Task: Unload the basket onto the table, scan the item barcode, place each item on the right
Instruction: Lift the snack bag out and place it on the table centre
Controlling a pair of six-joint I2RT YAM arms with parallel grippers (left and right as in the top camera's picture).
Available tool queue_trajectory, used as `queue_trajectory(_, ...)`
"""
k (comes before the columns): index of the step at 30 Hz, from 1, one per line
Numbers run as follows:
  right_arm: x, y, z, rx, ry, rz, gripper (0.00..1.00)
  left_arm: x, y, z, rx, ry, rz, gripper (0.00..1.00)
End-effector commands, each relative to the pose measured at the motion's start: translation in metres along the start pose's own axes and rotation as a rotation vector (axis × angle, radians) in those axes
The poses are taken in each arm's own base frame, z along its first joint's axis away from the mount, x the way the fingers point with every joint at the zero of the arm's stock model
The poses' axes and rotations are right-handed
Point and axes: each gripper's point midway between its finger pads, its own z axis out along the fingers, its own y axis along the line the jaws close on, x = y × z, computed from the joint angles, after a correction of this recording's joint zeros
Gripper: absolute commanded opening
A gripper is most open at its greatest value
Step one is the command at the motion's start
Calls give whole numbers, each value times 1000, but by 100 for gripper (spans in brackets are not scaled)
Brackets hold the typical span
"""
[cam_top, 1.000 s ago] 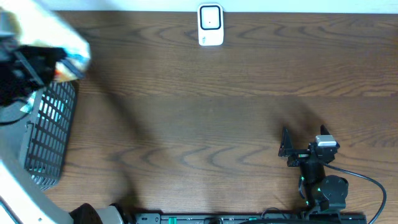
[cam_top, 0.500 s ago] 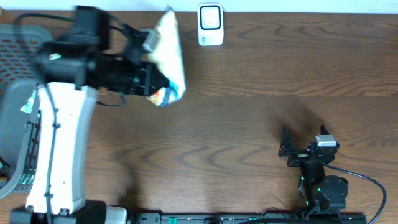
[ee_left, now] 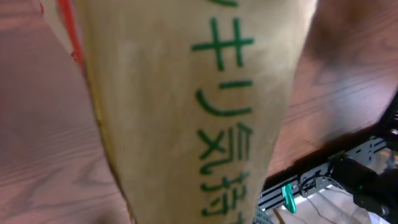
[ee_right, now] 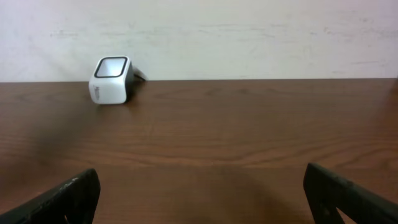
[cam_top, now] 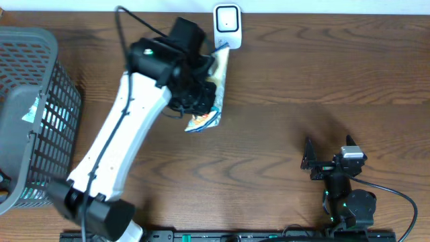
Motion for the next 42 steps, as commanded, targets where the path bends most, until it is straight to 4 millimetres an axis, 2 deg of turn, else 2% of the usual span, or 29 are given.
queue_trajectory(1,2,2,0,-5,6,-12,99,2,2,16,-32,53,-57,8)
queue_trajectory(16,2,2,0,-5,6,-12,99,28,8,74,-97,320,-98,8)
queue_trajectory(19,2,2,0,-5,6,-12,99,34,10,81,-104,347,-100,33)
queue_trajectory(20,2,2,0,-5,6,-12,99,35,11,83,-105,353,-102,48)
queue_trajectory(21,2,2,0,-5,6,-12,99,36,11,84,-106,356,-103,56)
queue_trajectory(24,2,2,0,-5,6,-12,99,35,12,85,-105,352,-103,66)
queue_trajectory(27,2,2,0,-5,6,-12,99,28,14,80,-95,329,-115,67)
queue_trajectory(29,2,2,0,-5,6,-12,99,22,15,72,-83,307,-134,67)
queue_trajectory(34,2,2,0,-5,6,-12,99,6,29,30,-68,223,-190,67)
queue_trajectory(36,2,2,0,-6,6,-12,99,-1,36,7,-61,172,-217,67)
queue_trajectory(37,2,2,0,-5,6,-12,99,-7,45,-16,-54,107,-246,68)
queue_trajectory(41,2,2,0,-5,6,-12,99,-14,68,-72,-46,-65,-312,68)
queue_trajectory(42,2,2,0,-5,6,-12,99,-14,76,-91,-47,-129,-337,68)
